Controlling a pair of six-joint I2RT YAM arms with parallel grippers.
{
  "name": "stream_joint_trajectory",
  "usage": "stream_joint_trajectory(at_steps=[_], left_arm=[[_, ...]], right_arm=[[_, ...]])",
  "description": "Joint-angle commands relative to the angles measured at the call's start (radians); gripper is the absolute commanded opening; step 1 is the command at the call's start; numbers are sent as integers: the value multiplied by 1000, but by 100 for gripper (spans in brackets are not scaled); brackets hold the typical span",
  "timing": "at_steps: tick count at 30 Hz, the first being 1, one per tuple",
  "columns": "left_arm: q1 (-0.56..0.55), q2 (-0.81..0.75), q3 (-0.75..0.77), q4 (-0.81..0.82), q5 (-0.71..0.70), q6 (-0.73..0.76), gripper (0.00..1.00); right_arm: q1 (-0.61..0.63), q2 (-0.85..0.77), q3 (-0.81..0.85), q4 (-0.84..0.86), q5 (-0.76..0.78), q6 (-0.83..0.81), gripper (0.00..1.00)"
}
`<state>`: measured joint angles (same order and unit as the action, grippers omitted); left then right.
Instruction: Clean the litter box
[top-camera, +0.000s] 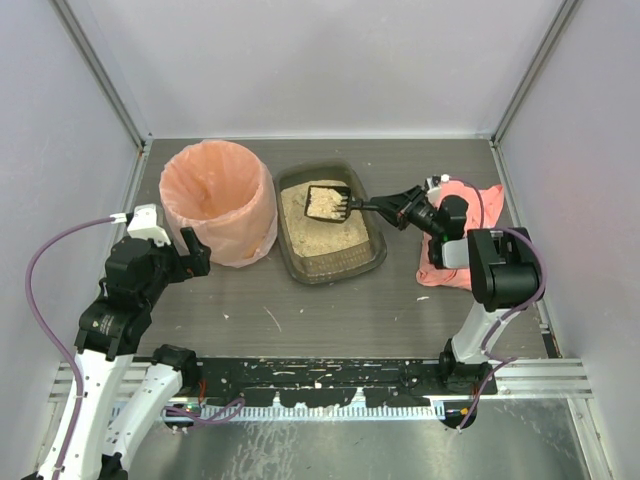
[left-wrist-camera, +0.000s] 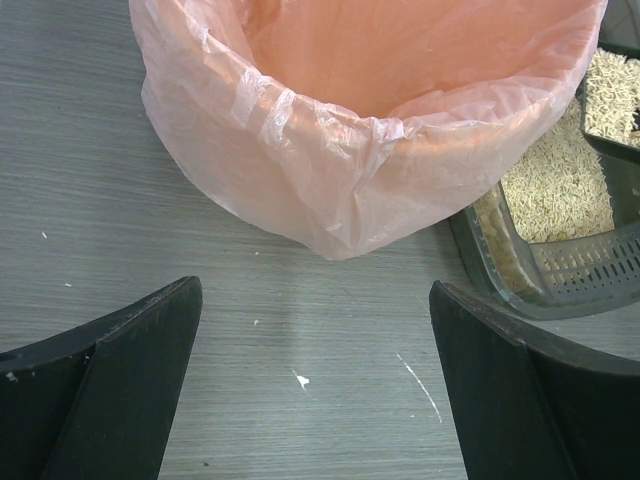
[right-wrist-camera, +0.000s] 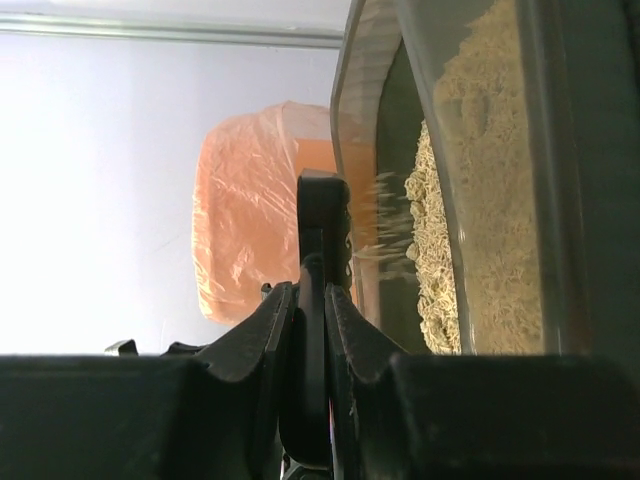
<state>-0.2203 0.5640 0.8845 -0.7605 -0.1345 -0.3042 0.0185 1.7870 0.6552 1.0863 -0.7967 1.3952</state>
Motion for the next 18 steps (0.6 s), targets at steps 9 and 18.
stream_joint_trajectory(at_steps=[9,18], left_arm=[[6,-7,9,38,-1,-6,98],[7,-5,11,37,1,-6,98]], right_arm=[[-22,-54,24,55,-22,-6,1],[23,-48,61,10,-42,-23,1]])
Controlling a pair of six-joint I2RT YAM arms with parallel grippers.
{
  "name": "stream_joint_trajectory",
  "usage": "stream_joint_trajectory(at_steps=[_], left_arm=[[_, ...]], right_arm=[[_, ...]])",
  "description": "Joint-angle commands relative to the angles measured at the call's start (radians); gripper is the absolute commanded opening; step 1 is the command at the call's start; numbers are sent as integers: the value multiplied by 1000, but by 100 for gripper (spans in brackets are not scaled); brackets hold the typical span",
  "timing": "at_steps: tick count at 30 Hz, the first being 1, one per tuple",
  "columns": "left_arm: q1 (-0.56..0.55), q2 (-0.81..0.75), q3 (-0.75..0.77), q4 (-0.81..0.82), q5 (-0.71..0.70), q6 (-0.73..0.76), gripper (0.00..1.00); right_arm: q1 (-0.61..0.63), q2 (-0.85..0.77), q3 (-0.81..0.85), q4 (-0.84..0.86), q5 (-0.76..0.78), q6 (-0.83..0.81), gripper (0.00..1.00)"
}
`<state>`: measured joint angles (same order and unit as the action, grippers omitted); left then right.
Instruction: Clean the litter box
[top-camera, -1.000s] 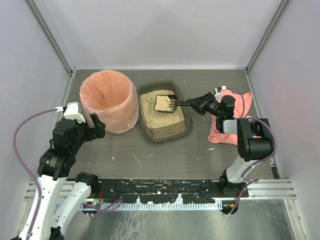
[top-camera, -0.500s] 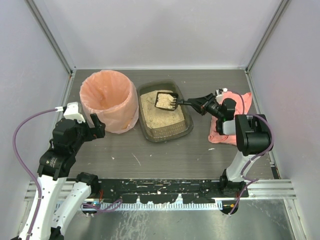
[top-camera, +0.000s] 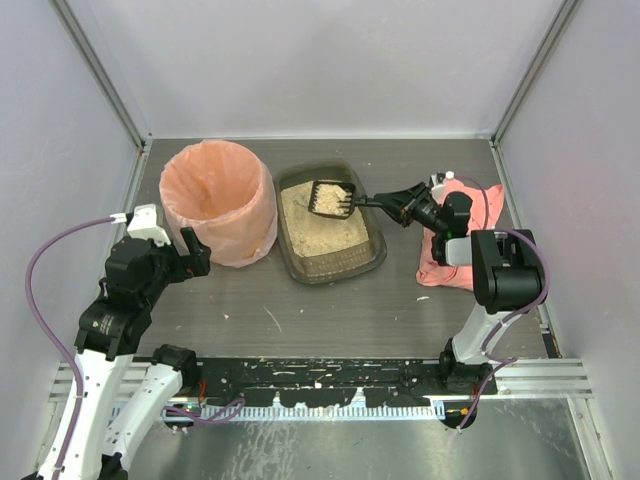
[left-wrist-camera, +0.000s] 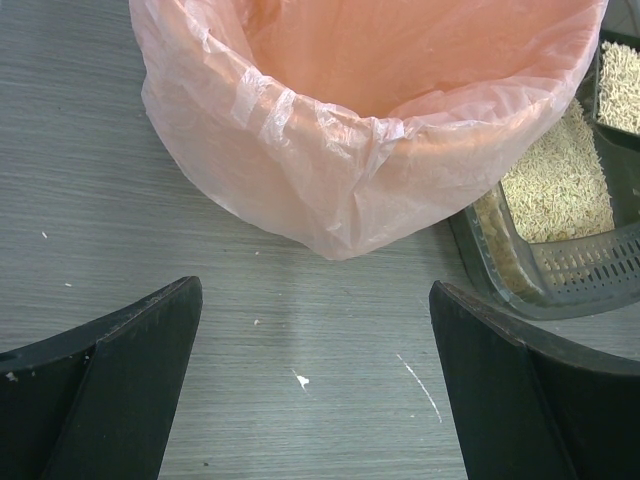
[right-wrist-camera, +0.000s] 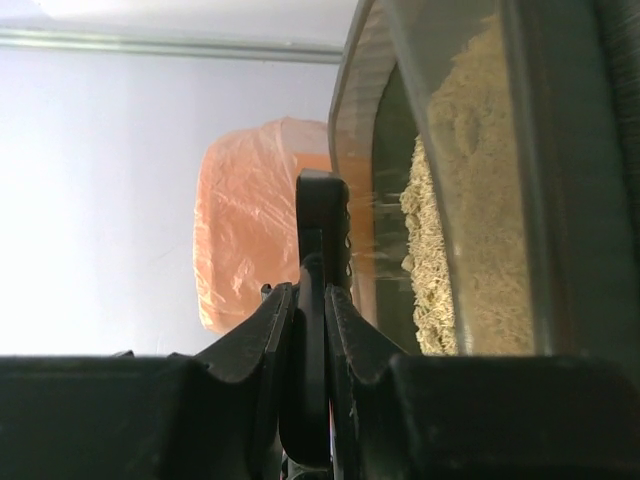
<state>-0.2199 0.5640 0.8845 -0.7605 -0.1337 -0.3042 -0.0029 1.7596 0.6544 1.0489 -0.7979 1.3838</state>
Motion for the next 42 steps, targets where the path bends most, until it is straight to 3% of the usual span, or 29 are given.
stream_joint_trajectory(at_steps=[1,3,5,6,9,12,16,19,23,26,30,32,33,36,40,42], left_arm=[[7,-6,11,36,2,-6,98],[7,-10,10,38,3,-6,98],[8,-9,10,38,-5,-6,98],[7,-8,9,38,-5,-6,98],[8,-7,11,38,8,-5,98],[7,-9,9,38,-5,-6,98],[7,-10,9,39,9,-6,98],[9,-9,9,38,-3,-6,98],[7,-9,10,39,12,-5,98],[8,-7,10,37,-1,-6,98],[8,-10,9,39,9,-6,98],[8,-9,9,39,-1,-8,98],[8,-7,9,38,0,-6,98],[9,-6,10,39,14,-5,98],[10,-6,9,37,1,-7,98],[10,-6,11,39,14,-6,98]], right_arm=[[1,-45,14,31,11,7,1],[-17,-62,-26,40,74,11,1],[59,-33,88,-44,-65,-80,1],[71,-33,110,-52,-65,-93,1],[-29,-107,-18,-71,88,-47,1],[42,-53,106,-72,-69,-101,1],[-39,-110,-31,-17,81,-21,1],[58,-48,101,-49,-80,-91,1],[-31,-98,-28,9,75,-8,1],[61,-43,106,-50,-81,-95,1],[-29,-103,-16,-19,71,-31,1],[60,-60,113,-119,-84,-138,1],[78,-61,129,-126,-86,-155,1],[-22,-145,-5,-146,89,-112,1],[71,-97,125,-197,-59,-205,1],[8,-147,32,-204,37,-155,1]])
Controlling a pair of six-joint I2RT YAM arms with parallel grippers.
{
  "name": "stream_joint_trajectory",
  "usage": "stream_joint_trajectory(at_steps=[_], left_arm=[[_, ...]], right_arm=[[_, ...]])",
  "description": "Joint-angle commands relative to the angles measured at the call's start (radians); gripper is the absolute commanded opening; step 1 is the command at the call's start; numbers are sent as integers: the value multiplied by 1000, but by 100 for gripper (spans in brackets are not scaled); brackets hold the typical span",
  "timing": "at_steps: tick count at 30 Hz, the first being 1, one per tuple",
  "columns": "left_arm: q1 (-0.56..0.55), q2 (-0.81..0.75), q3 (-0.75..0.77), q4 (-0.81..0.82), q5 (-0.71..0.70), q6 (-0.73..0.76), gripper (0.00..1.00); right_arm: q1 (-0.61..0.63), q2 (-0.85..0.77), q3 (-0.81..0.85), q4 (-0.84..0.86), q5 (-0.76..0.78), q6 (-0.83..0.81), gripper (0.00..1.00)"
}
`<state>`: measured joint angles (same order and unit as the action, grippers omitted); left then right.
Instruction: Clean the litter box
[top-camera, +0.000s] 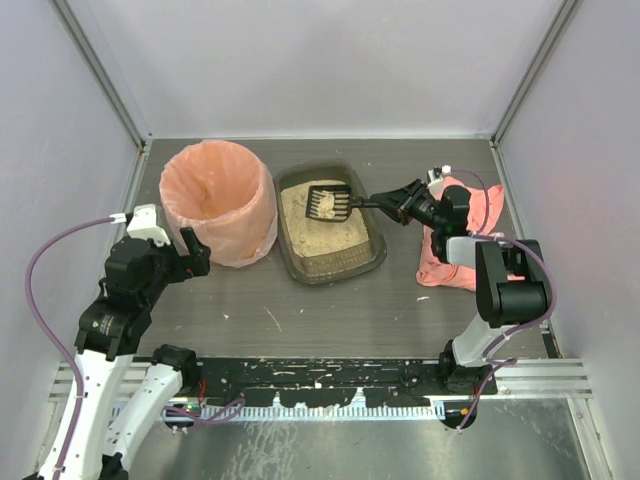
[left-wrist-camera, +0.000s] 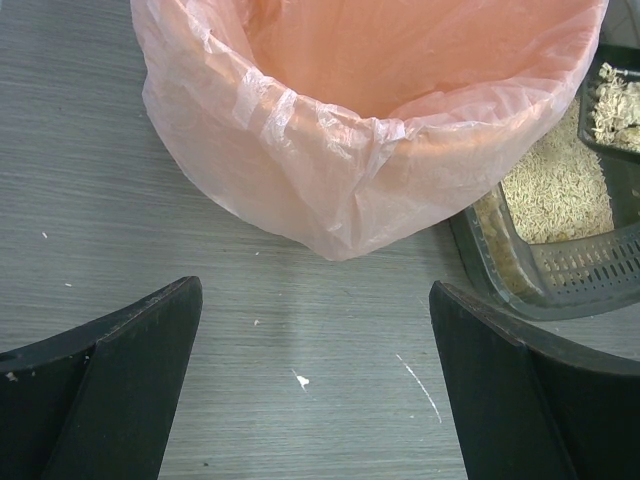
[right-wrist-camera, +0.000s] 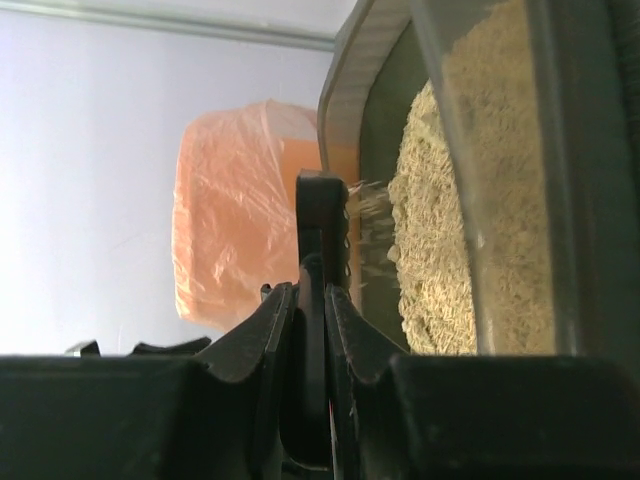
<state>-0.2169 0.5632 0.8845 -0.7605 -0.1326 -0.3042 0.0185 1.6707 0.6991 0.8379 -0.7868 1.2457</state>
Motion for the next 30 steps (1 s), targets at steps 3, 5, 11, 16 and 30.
stream_joint_trajectory(at_steps=[3,5,11,16,30], left_arm=[[7,-6,10,39,4,-5,98],[7,-4,10,38,1,-6,98],[7,-7,9,39,-1,-6,98],[9,-3,9,39,14,-5,98],[11,-3,10,40,15,-5,98]], right_arm=[[-11,-40,4,86,9,4,1],[40,-17,61,35,-54,-49,1],[46,-19,73,10,-58,-66,1],[-33,-60,-51,99,78,26,1],[-42,-136,-31,-15,90,-64,1]])
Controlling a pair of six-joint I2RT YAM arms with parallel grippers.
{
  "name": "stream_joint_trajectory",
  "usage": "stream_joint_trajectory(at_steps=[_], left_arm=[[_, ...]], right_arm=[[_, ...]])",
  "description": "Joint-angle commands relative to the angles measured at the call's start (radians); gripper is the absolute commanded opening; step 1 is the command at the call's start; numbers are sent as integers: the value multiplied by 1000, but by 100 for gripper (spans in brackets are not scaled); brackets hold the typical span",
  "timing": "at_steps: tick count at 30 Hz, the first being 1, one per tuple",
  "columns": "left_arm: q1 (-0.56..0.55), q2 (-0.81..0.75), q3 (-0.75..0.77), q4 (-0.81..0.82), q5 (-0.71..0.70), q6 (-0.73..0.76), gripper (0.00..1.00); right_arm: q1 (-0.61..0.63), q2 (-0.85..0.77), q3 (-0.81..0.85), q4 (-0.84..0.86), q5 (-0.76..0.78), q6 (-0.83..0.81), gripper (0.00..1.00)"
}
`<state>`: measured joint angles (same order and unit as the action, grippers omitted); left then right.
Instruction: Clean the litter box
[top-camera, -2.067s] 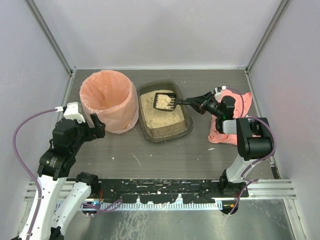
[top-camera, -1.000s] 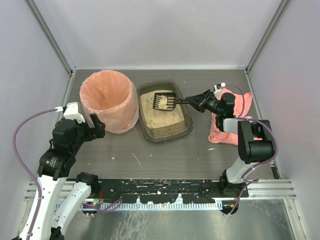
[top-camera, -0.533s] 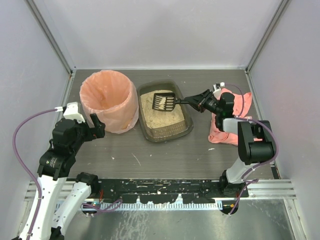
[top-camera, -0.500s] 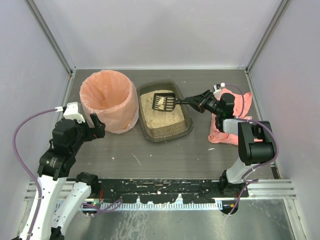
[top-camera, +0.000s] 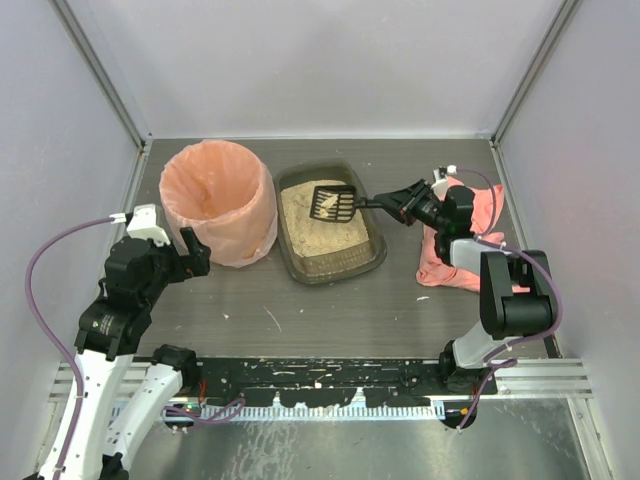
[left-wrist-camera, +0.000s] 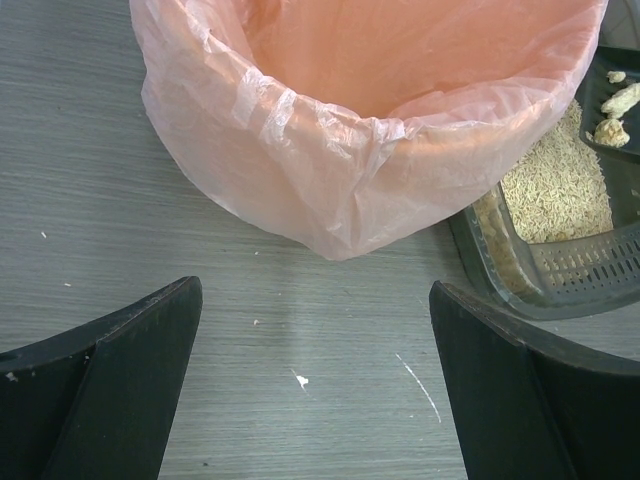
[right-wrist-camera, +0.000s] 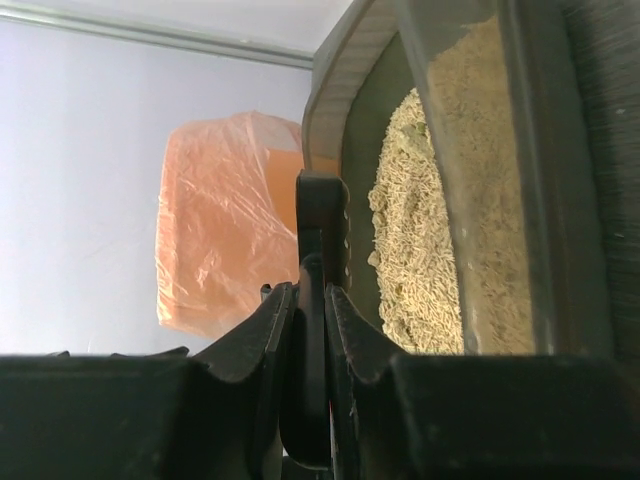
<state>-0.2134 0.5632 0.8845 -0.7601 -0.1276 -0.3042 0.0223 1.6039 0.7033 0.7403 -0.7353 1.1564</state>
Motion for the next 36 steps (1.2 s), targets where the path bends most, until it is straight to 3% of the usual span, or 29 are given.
stream_joint_trajectory(at_steps=[1,3,6,9,12,18,26,31,36], left_arm=[[8,-3,10,38,3,-6,98],[9,-1,9,39,5,-6,98],[10,0,9,41,17,-5,98],[10,0,9,39,3,-6,98],[10,-1,9,40,13,-4,98],[10,1,9,40,12,-4,98],[9,2,9,37,5,-5,98],[9,2,10,37,5,-5,98],[9,-2,10,37,4,-6,98]], right_arm=[[-9,-30,19,69,-32,3,1],[43,-13,63,41,-79,-42,1],[-34,-63,-42,77,42,30,1],[26,-15,35,89,-64,1,1],[-18,-73,-33,101,9,50,1],[9,-177,-40,132,49,156,1],[86,-275,153,-212,232,156,1],[201,-231,295,-240,312,167,1],[335,-154,503,-322,377,63,1]])
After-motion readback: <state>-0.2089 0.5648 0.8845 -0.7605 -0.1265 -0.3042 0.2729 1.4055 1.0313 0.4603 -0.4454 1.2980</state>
